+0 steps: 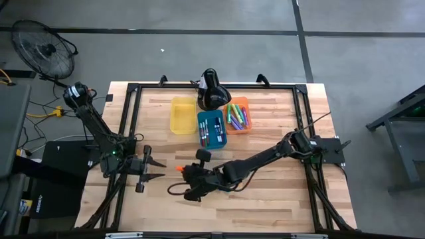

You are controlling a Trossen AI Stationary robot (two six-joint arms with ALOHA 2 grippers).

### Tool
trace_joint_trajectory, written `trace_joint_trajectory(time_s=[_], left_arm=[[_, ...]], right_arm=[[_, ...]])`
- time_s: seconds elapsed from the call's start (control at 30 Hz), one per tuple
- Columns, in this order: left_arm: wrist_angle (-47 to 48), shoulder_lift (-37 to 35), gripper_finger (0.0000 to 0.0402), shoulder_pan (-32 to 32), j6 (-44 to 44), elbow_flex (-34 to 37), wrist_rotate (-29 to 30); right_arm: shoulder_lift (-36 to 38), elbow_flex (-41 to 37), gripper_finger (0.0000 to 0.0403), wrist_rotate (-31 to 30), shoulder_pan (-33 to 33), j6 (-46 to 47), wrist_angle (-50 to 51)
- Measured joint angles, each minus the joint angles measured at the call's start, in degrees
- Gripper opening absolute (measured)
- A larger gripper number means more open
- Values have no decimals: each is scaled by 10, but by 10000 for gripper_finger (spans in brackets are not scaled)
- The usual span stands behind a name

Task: Pick & Place Markers
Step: Put the top orange mini marker into the yellow bin

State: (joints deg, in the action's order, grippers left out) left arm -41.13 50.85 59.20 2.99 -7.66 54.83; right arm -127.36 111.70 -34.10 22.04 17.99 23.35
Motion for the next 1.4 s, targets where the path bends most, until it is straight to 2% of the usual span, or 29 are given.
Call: trace_joint_trajectory(time_s=[0.1, 0.2, 0.3, 0.43, 0.67, 1.07, 1.4], left_arm=[[-17, 0, 184, -25, -2, -3, -9], [-19, 0, 200, -60, -2, -12, -51], [-20, 0, 201, -97, -3, -21, -97], [-20, 0, 201, -134, -13, -33, -156], [-20, 0, 201, -162, -13, -43, -224], [-29, 0, 202, -161, -13, -47, -252], [-34, 0, 202, -161, -14, -45, -239]], right_arm=[[2, 0, 27, -6, 2, -31, -45], [2, 0, 27, -10, 2, -67, -97], [2, 0, 27, 5, 2, -91, -135], [2, 0, 27, 2, 0, -103, -137], [3, 0, 27, 5, -5, -105, -138], [2, 0, 27, 1, -9, -105, -122], [2, -1, 27, 27, -23, -105, -170]])
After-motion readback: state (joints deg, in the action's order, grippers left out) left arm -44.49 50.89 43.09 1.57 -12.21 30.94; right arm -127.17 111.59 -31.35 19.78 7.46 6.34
